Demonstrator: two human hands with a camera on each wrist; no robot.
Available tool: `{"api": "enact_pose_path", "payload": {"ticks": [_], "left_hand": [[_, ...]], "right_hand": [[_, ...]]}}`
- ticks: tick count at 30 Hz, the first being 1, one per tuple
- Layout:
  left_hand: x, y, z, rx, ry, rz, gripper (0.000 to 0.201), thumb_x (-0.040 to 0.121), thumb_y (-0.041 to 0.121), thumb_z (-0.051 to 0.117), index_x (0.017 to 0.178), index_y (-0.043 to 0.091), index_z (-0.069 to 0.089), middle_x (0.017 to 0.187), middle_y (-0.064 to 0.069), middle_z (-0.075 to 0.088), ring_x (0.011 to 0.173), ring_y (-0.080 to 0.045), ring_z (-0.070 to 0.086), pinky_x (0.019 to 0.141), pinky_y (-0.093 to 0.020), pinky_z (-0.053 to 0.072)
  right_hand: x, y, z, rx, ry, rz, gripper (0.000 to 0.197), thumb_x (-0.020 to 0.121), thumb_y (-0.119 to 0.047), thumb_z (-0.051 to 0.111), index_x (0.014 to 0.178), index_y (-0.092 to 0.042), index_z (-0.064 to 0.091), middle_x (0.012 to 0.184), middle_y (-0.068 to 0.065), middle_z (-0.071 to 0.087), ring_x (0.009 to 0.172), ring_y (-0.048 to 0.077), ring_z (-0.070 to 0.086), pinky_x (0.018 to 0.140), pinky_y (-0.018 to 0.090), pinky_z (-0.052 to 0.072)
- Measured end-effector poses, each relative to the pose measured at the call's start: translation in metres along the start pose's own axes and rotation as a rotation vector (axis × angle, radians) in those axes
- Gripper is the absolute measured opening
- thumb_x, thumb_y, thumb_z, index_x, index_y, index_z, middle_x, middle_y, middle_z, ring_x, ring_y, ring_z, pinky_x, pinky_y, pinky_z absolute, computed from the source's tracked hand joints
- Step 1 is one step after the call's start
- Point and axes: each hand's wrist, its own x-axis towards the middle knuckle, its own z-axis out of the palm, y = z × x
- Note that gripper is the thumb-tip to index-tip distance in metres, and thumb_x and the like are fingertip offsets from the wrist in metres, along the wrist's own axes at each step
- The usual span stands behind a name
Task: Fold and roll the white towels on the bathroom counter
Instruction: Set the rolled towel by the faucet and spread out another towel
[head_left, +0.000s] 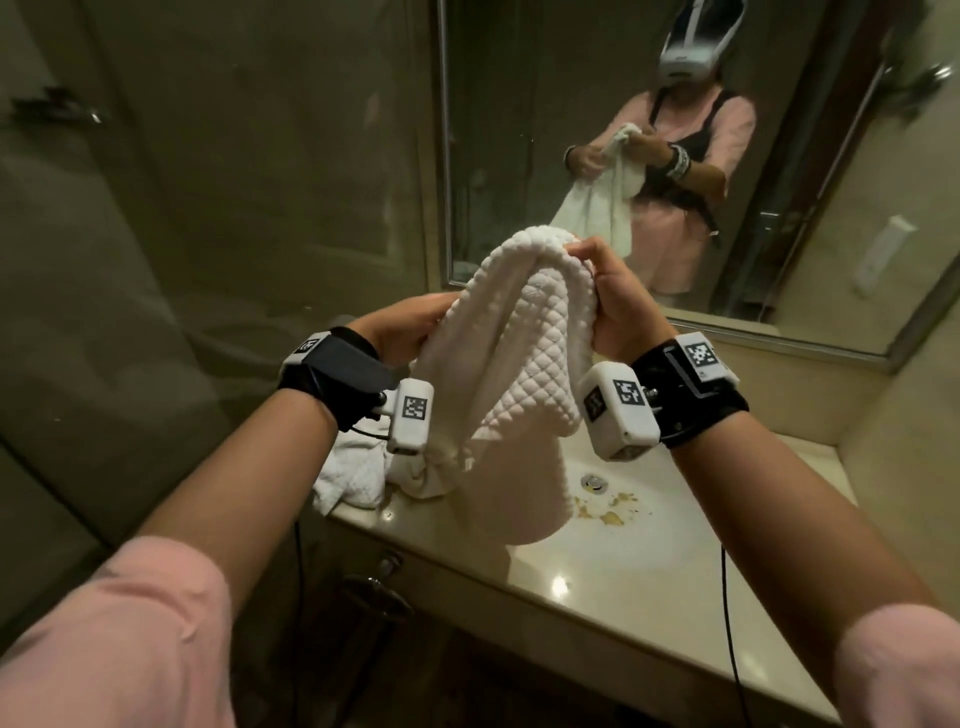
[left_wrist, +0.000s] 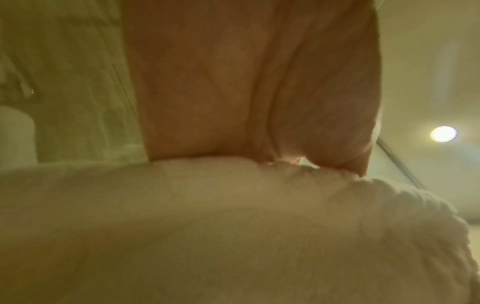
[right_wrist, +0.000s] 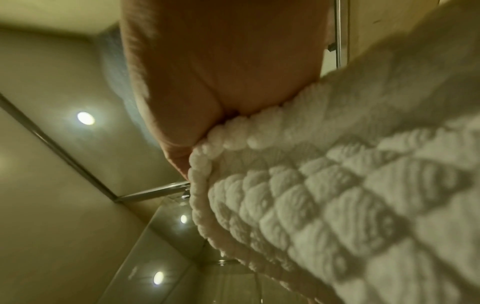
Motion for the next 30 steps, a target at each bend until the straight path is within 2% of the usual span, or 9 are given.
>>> {"api": "enact_pose_path", "payload": {"ticks": [3, 6, 12, 14, 16, 19, 23, 27, 30], "left_hand": [[-0.012, 0.015, 0.020, -0.042, -0.078, 0.047, 0.043, 0.100, 0.037, 0.041, 0.123, 0.004, 0.058, 0.124, -0.013, 0.061, 0.111, -0.021, 0.059, 0.098, -0.038, 0.045], [-0.026, 0.033, 0.039, -0.024, -0.120, 0.113, 0.042, 0.100, 0.036, 0.042, 0.121, 0.004, 0.059, 0.123, -0.014, 0.061, 0.110, -0.022, 0.059, 0.099, -0.039, 0.044], [-0.036, 0.053, 0.065, -0.088, -0.308, 0.185, 0.039, 0.101, 0.022, 0.029, 0.095, 0.010, 0.065, 0.086, -0.001, 0.069, 0.081, -0.011, 0.065, 0.078, -0.025, 0.053], [-0.036, 0.055, 0.069, -0.136, -0.400, 0.189, 0.047, 0.097, 0.019, 0.031, 0.071, 0.016, 0.070, 0.068, 0.004, 0.067, 0.065, -0.006, 0.062, 0.066, -0.019, 0.052], [-0.038, 0.055, 0.070, -0.186, -0.439, 0.169, 0.041, 0.091, 0.021, 0.036, 0.064, 0.015, 0.066, 0.063, 0.002, 0.063, 0.059, -0.007, 0.059, 0.061, -0.019, 0.050], [-0.041, 0.055, 0.069, -0.213, -0.456, 0.112, 0.024, 0.084, 0.028, 0.043, 0.079, 0.008, 0.055, 0.070, -0.004, 0.059, 0.062, -0.012, 0.057, 0.059, -0.022, 0.050], [-0.041, 0.048, 0.074, -0.189, -0.495, 0.109, 0.043, 0.099, 0.023, 0.033, 0.075, 0.011, 0.067, 0.065, 0.001, 0.066, 0.059, -0.008, 0.063, 0.053, -0.017, 0.050], [-0.047, 0.042, 0.090, -0.073, -0.544, 0.166, 0.030, 0.101, 0.026, 0.037, 0.109, 0.012, 0.062, 0.091, 0.004, 0.072, 0.083, -0.006, 0.067, 0.072, -0.020, 0.055], [-0.046, 0.040, 0.098, -0.001, -0.594, 0.136, 0.038, 0.100, 0.033, 0.041, 0.125, 0.009, 0.057, 0.116, -0.007, 0.066, 0.103, -0.017, 0.063, 0.090, -0.031, 0.052]], "right_hand": [[-0.026, -0.016, 0.009, 0.017, 0.010, -0.057, 0.039, 0.078, -0.028, 0.049, 0.105, -0.002, 0.062, 0.084, 0.011, 0.068, 0.078, 0.021, 0.065, 0.074, 0.030, 0.053], [-0.050, -0.030, 0.014, 0.007, 0.033, -0.109, 0.034, 0.084, -0.028, 0.044, 0.097, -0.004, 0.064, 0.080, 0.010, 0.068, 0.076, 0.021, 0.064, 0.072, 0.030, 0.052], [-0.089, -0.048, 0.020, -0.062, 0.098, -0.192, 0.034, 0.085, -0.025, 0.044, 0.089, -0.005, 0.071, 0.078, 0.010, 0.070, 0.071, 0.020, 0.066, 0.066, 0.026, 0.055], [-0.096, -0.049, 0.022, -0.122, 0.166, -0.228, 0.030, 0.085, -0.022, 0.046, 0.095, -0.005, 0.068, 0.079, 0.010, 0.070, 0.072, 0.021, 0.065, 0.067, 0.027, 0.055], [-0.101, -0.048, 0.026, -0.205, 0.235, -0.268, 0.028, 0.086, -0.020, 0.047, 0.102, -0.006, 0.064, 0.082, 0.010, 0.070, 0.075, 0.021, 0.065, 0.069, 0.030, 0.054], [-0.112, -0.047, 0.035, -0.308, 0.318, -0.340, 0.020, 0.089, -0.012, 0.045, 0.086, -0.013, 0.064, 0.079, 0.006, 0.068, 0.070, 0.017, 0.065, 0.063, 0.028, 0.053], [-0.127, -0.040, 0.036, -0.471, 0.406, -0.349, 0.015, 0.075, -0.018, 0.059, 0.087, -0.012, 0.054, 0.085, 0.010, 0.059, 0.073, 0.019, 0.056, 0.061, 0.028, 0.046], [-0.147, -0.027, 0.032, -0.558, 0.510, -0.313, 0.011, 0.077, -0.011, 0.057, 0.074, -0.018, 0.049, 0.073, 0.000, 0.056, 0.061, 0.007, 0.051, 0.051, 0.018, 0.044], [-0.162, -0.021, 0.027, -0.637, 0.560, -0.271, 0.015, 0.073, -0.015, 0.065, 0.074, -0.019, 0.050, 0.075, 0.003, 0.056, 0.062, 0.008, 0.051, 0.051, 0.018, 0.045]]}}
